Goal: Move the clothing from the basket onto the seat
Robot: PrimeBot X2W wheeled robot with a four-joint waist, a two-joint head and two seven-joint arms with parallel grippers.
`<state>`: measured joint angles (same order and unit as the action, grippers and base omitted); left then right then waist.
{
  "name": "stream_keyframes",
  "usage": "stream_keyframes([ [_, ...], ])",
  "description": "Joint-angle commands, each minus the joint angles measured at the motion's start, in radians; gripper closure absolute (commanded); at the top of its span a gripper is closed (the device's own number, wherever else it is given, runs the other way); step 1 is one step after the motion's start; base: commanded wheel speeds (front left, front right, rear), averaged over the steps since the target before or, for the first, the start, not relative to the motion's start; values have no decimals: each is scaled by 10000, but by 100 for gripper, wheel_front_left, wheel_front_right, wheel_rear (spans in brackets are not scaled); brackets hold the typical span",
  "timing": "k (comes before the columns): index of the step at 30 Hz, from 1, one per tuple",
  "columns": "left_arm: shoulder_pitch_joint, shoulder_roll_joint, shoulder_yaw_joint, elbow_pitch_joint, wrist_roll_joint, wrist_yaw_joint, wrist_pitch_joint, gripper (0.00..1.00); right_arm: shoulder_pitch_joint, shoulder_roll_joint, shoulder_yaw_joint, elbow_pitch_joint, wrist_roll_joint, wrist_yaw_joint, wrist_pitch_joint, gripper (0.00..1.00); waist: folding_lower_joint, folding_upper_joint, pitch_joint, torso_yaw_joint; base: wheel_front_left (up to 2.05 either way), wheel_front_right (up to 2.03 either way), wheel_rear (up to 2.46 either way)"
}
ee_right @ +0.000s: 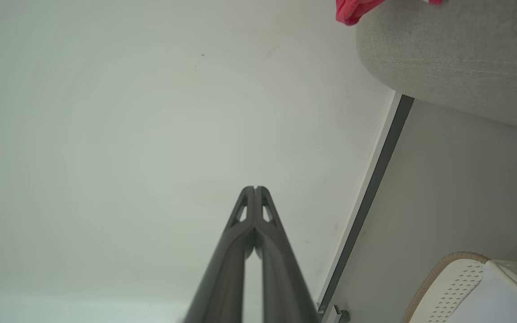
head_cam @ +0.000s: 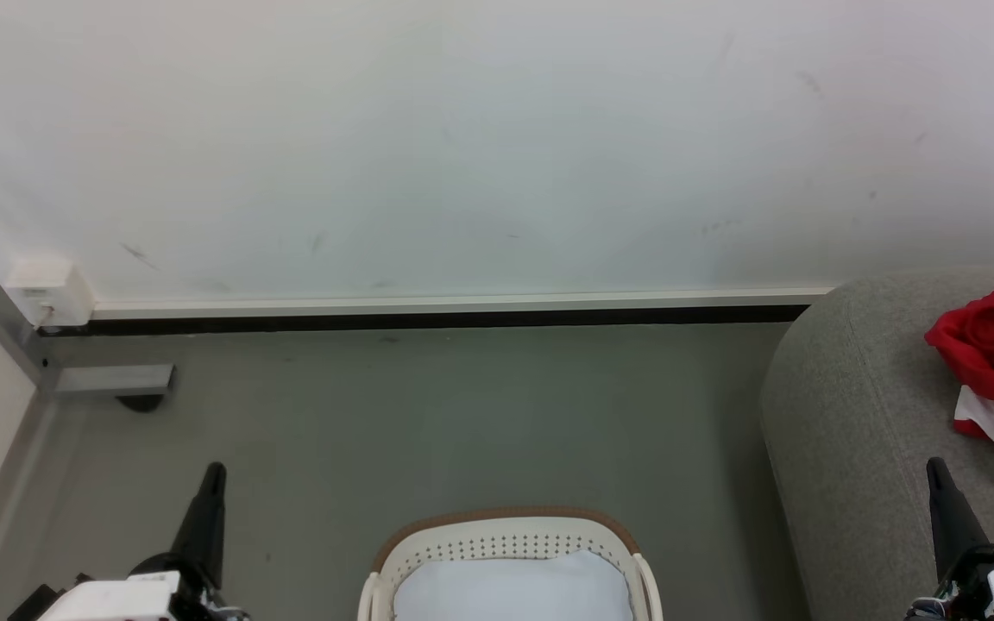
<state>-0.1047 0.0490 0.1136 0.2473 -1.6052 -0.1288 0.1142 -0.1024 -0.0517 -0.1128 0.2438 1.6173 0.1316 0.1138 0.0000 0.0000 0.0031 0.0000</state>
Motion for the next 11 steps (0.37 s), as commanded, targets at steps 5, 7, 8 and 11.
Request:
stream_keyframes([
  [5,-90,23,16,-38,-144,-40,32,100,-122,12,-47,20,-86,-18,37,100,0,0,0,0,0,0,0],
  [7,-90,23,16,-38,-144,-40,32,100,-122,12,-47,20,-86,-18,38,100,0,0,0,0,0,0,0],
  [8,-90,23,16,-38,-144,-40,32,100,-122,12,-47,20,-87,-18,38,100,0,0,0,0,0,0,0],
  [11,-90,23,16,-38,-144,-40,32,100,-122,13,-48,20,-77,-18,39,100,0,0,0,0,0,0,0],
])
